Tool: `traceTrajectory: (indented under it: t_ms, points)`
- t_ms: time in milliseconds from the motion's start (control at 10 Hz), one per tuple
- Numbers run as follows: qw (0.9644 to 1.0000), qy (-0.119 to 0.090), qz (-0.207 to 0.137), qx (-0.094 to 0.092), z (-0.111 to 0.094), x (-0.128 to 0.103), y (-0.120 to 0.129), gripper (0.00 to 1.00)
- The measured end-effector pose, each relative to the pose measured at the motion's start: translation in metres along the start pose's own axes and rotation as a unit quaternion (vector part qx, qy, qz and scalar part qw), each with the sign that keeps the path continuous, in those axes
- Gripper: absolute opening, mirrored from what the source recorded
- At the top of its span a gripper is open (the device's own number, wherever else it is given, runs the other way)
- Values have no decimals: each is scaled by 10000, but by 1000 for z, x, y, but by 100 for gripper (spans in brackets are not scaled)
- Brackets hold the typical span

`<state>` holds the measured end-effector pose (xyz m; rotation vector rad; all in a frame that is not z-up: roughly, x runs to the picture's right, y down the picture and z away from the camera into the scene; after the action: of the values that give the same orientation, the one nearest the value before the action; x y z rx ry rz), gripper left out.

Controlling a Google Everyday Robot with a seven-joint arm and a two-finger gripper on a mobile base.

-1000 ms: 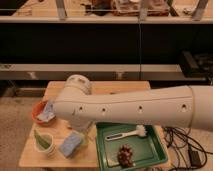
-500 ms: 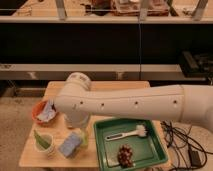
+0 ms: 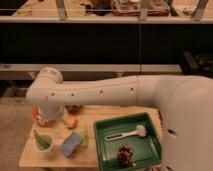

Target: Place pepper in table surface

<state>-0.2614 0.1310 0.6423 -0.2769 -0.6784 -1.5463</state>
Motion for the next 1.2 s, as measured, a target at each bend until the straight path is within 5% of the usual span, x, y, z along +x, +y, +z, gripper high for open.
traceTrajectory:
  t_ms: [200,400,700,900,1200]
  points:
    - [9975,-48,-676,203,11,8,-40,65]
    - [9857,-172,-1599,498,30,14,-83,65]
    - [9694,-318,-2323,732,49,16,-110,65]
    - [9679,-340,-2381,732,51,15,-111,65]
    - [9703,-263,-2344,541,58,0,-97,65]
